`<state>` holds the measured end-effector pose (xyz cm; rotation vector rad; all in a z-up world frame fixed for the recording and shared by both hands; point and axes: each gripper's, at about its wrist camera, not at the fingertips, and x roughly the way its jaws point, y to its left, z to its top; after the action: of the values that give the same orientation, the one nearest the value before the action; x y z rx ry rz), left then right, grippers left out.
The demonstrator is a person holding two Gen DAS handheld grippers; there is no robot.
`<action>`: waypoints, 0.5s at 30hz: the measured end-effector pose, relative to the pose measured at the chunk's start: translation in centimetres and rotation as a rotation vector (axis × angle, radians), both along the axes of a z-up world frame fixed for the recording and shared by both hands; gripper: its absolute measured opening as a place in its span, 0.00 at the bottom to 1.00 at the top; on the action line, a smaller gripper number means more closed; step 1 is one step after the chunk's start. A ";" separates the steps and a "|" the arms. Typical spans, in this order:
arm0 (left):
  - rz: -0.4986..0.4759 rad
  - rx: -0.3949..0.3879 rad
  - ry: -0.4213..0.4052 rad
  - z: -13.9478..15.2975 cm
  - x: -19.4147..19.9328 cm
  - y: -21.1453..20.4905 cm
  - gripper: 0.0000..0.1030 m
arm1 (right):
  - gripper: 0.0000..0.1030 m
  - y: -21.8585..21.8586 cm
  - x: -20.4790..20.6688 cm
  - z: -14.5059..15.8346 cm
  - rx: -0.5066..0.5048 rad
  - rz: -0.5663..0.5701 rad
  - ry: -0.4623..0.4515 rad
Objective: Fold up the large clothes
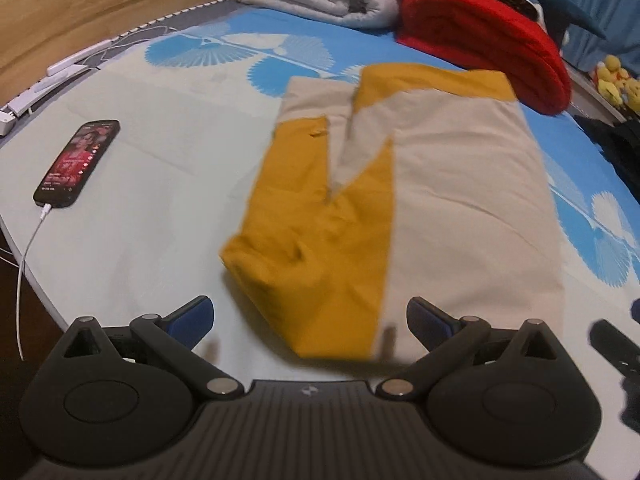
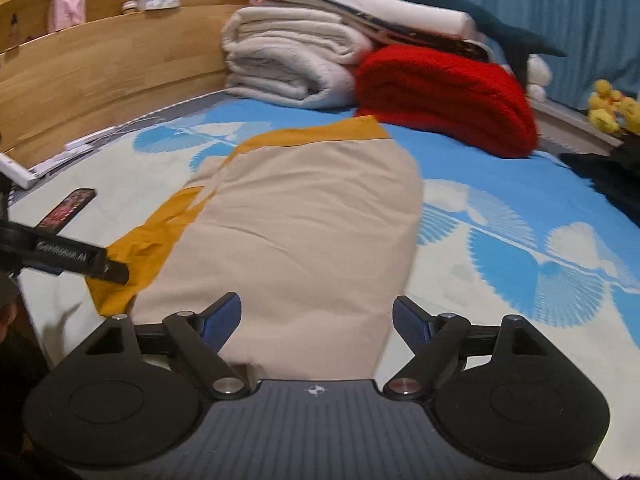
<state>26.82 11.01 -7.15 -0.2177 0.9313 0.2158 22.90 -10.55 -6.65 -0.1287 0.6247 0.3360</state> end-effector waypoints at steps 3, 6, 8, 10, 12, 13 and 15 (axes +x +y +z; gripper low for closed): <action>-0.001 0.032 0.004 0.1 -1.1 -1.3 1.00 | 0.81 -0.6 -1.0 -0.3 0.020 -0.014 0.006; -0.007 0.047 0.011 0.1 -1.8 -2.0 1.00 | 0.81 -0.7 -1.7 -0.6 0.029 -0.005 0.021; -0.005 0.047 0.017 0.0 -1.7 -2.1 1.00 | 0.81 -0.9 -2.0 -0.7 0.022 0.004 0.023; -0.008 0.052 0.014 0.0 -1.9 -2.3 1.00 | 0.81 -1.0 -2.1 -0.6 0.019 0.002 0.024; -0.008 0.057 0.014 0.0 -2.1 -2.3 1.00 | 0.81 -1.0 -1.9 -0.6 0.018 0.004 0.028; -0.011 0.055 0.013 0.0 -2.1 -2.3 1.00 | 0.81 -1.0 -1.8 -0.6 0.018 0.003 0.028; -0.009 0.056 0.014 0.0 -2.2 -2.3 1.00 | 0.81 -0.8 -1.6 -0.7 0.017 0.000 0.030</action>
<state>24.66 8.74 -7.18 -0.1603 0.9386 0.2349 21.34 -11.33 -7.30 -0.1071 0.6511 0.3433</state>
